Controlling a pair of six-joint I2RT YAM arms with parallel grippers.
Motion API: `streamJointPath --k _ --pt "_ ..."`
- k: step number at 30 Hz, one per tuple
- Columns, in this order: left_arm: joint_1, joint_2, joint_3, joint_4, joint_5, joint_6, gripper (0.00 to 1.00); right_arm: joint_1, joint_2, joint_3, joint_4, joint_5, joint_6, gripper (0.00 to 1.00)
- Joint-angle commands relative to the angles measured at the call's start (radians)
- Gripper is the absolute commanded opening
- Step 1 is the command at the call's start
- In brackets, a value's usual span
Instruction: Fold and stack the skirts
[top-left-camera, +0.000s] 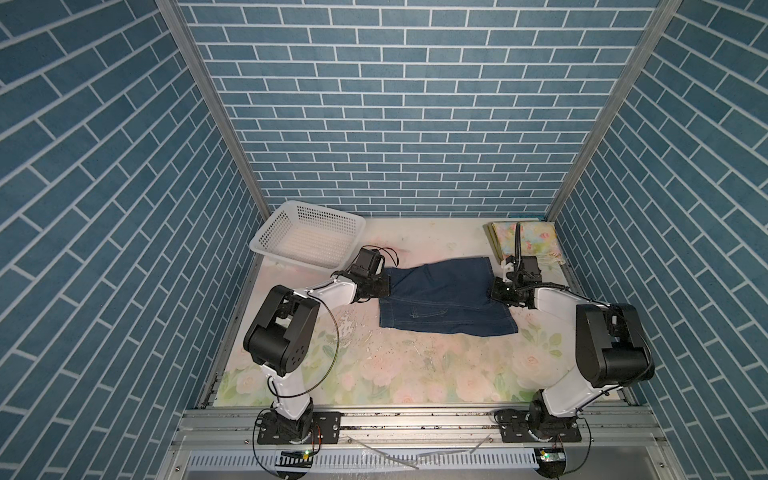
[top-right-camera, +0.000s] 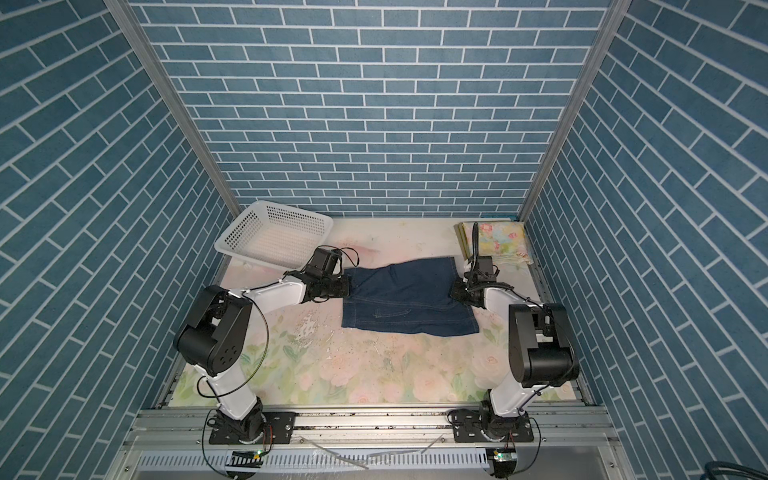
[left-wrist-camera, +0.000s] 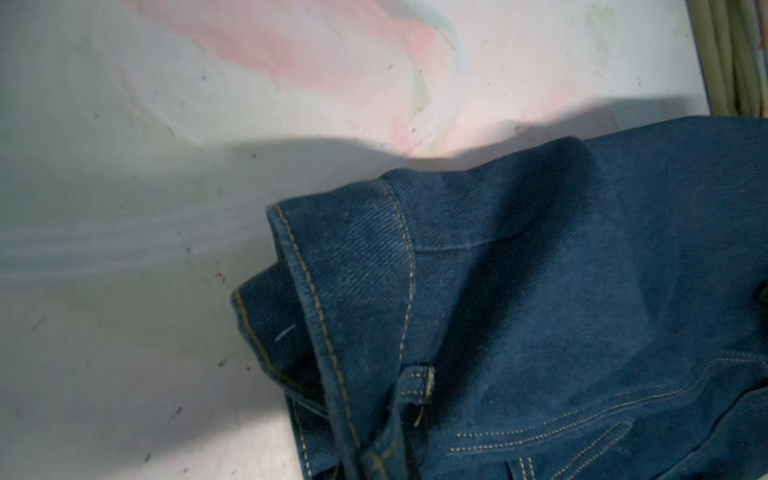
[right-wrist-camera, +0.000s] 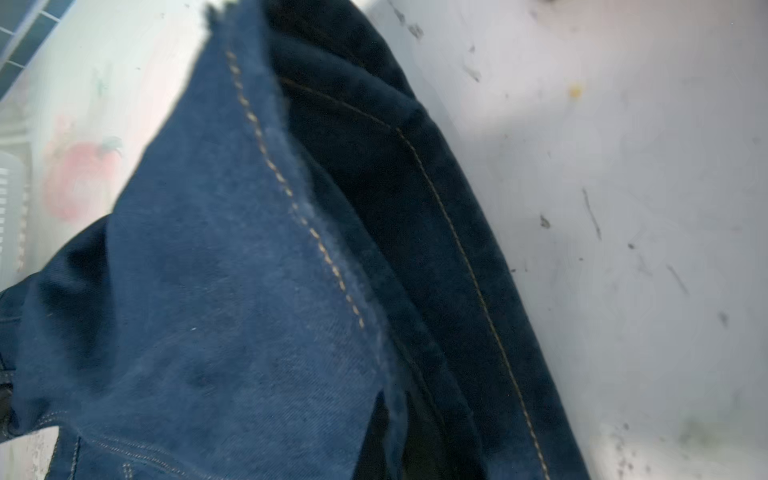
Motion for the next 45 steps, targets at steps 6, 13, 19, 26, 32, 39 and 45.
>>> streamJointPath --k 6,13,19,26,32,39,45 --pt "0.009 -0.109 0.138 -0.093 -0.007 0.023 0.0 -0.037 -0.082 0.264 -0.2 0.017 -0.035 0.0" --pt "0.007 -0.235 0.068 -0.079 0.021 -0.014 0.0 -0.067 -0.198 0.286 -0.355 0.045 -0.042 0.0" --pt "-0.004 -0.316 -0.142 0.004 0.036 -0.066 0.0 -0.067 -0.294 0.092 -0.355 -0.001 0.035 0.0" --pt "-0.043 -0.303 -0.374 0.17 0.051 -0.141 0.0 -0.068 -0.359 -0.133 -0.346 0.055 0.098 0.0" --pt "-0.12 -0.202 -0.443 0.27 0.055 -0.201 0.0 -0.068 -0.304 -0.199 -0.332 0.074 0.127 0.0" --pt "-0.132 -0.225 -0.404 0.199 0.048 -0.188 0.0 -0.069 -0.315 -0.126 -0.378 0.115 0.105 0.0" --pt "-0.128 -0.345 -0.336 0.037 -0.016 -0.131 0.0 -0.094 -0.331 -0.042 -0.454 0.17 0.063 0.0"
